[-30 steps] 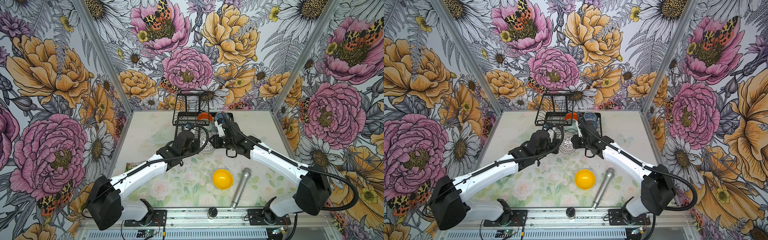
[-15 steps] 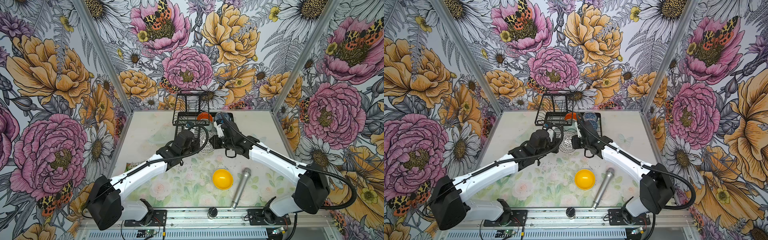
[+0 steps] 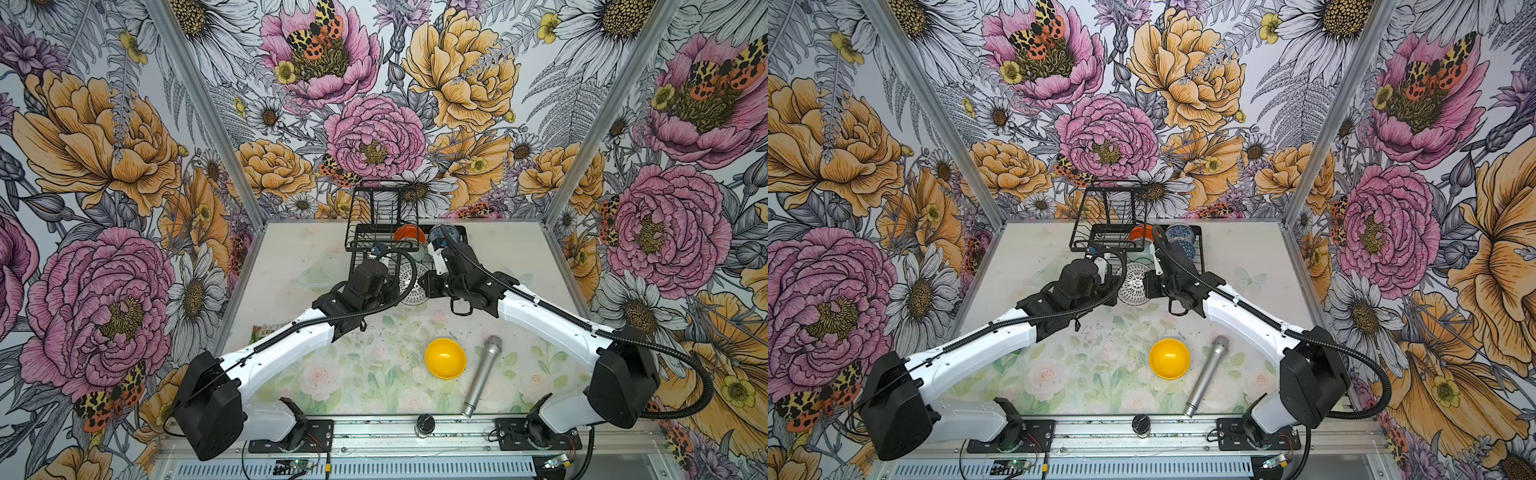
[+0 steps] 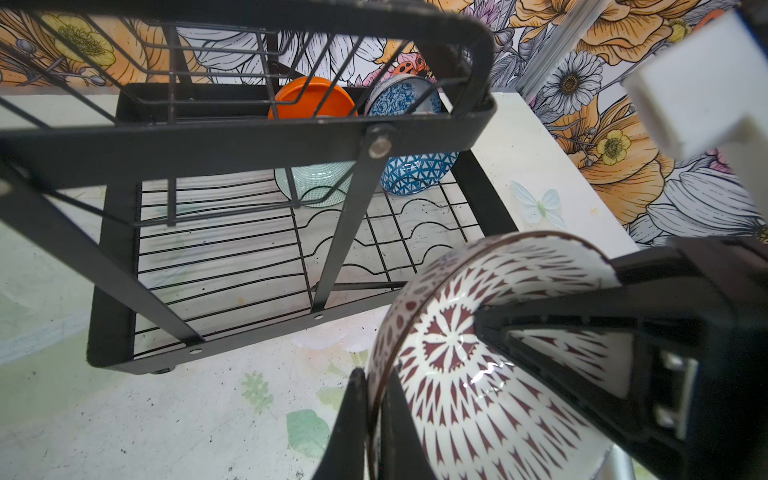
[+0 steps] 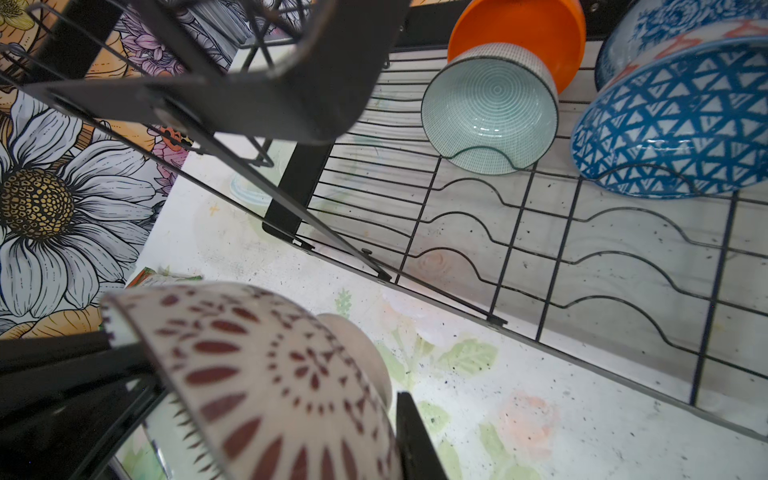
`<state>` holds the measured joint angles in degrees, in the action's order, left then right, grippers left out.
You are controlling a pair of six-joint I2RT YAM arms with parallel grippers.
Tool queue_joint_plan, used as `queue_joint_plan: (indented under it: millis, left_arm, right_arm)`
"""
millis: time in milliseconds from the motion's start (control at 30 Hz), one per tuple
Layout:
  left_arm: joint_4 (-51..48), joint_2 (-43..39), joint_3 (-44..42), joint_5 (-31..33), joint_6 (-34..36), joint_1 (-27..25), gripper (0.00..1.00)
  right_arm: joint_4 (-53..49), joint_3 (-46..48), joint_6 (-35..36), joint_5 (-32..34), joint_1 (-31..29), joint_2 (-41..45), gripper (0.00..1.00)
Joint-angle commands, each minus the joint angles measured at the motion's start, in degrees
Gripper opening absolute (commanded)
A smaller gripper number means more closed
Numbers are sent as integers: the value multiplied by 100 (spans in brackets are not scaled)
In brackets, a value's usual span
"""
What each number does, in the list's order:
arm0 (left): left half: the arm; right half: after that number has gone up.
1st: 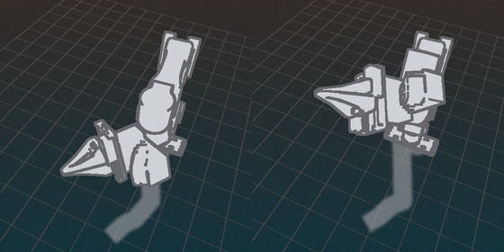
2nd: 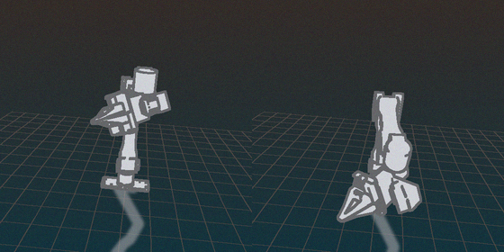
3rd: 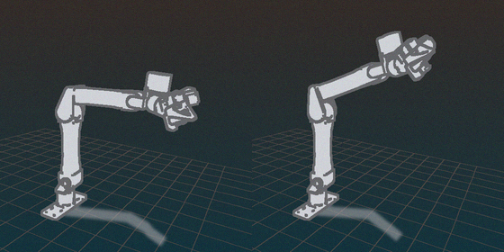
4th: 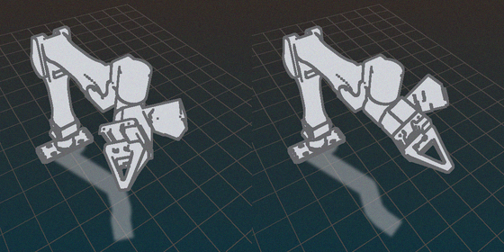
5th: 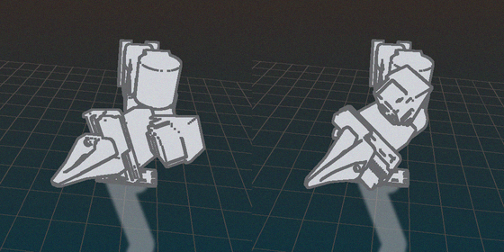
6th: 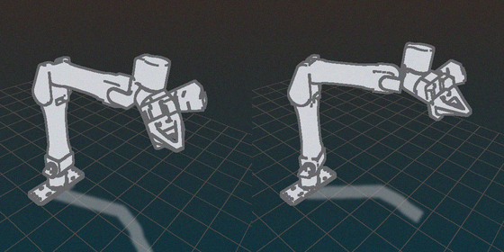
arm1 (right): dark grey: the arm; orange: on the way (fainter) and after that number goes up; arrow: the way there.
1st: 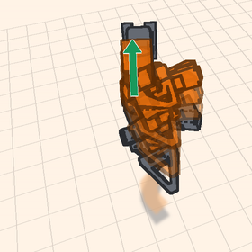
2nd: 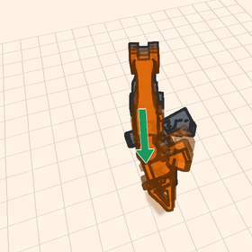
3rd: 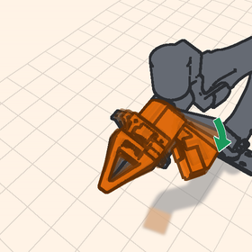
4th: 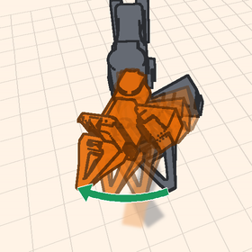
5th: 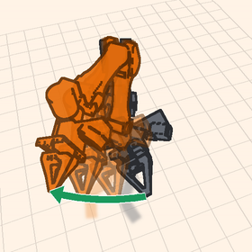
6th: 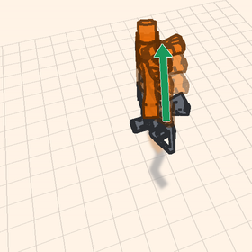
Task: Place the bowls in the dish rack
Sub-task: 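Open and withdraw the left gripper while the right gripper carries the bowl over the rack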
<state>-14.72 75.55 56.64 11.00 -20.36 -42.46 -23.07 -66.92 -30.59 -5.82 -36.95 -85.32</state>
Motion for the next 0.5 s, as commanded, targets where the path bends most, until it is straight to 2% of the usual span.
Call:
queue_joint_plan:
  millis: [0,33,100,133,267,300,367,467]
  left_arm:
    - [248,-136,243,-151,86,54,0]
    - [172,-158,242,-138,135,53,0]
    - [-40,-210,248,-59,216,61,15]
    - [-138,-246,259,-42,274,63,24]
    - [-572,-380,370,-46,502,88,76]
    - [-680,-397,409,-68,553,96,83]
    - [-944,-440,506,-160,690,97,93]
    - [-1328,-469,648,-353,868,98,99]
  right_arm:
    - [129,-111,-1,86,-42,68,0]
    - [134,-105,28,113,-43,93,0]
    - [128,-102,102,148,-40,133,0]
    - [128,-98,145,180,-40,153,0]
    - [129,-118,301,278,-22,215,0]
    - [129,-120,331,299,-11,215,0]
    - [131,-126,415,346,-5,230,0]
    - [116,-108,616,485,30,277,0]
